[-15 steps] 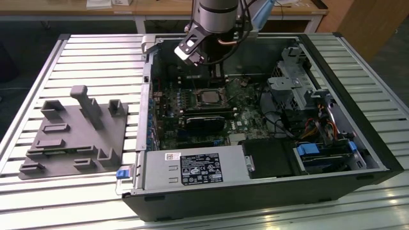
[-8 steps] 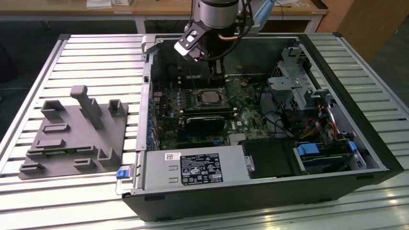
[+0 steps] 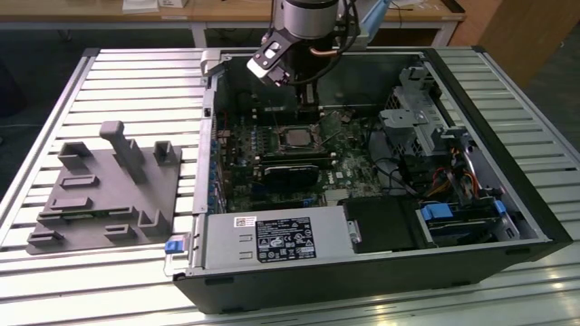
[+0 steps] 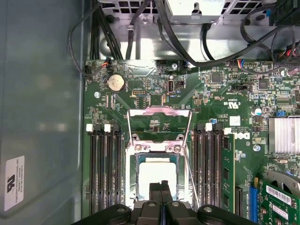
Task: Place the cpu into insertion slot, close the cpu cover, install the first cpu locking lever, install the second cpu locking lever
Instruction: 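Close the cpu cover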
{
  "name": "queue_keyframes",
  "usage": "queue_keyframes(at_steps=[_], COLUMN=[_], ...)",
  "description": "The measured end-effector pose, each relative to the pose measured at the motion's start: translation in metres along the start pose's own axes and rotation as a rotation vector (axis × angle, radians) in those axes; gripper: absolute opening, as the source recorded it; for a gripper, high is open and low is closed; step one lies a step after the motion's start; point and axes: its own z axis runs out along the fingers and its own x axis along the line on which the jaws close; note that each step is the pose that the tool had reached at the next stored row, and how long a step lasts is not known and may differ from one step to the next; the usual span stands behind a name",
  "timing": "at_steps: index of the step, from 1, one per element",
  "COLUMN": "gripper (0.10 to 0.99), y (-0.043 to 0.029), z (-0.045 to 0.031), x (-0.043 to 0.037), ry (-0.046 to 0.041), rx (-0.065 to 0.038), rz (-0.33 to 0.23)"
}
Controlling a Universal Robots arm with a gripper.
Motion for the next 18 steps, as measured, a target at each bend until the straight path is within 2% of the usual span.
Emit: queue_keyframes(at_steps=[4, 8, 14, 18], gripper=[0.106, 0.106, 0.106, 0.106], y=[0.0, 0.0002, 0.0003, 0.0057], z=[-0.0004, -0.0041, -0.0043, -0.0041], x=[0.0, 0.0001, 0.0001, 0.0002], ry=[0.0, -0.0001, 0.0, 0.0], rx=[0.0, 0.0, 0.0, 0.0], rz=[0.0, 0.0, 0.0, 0.0])
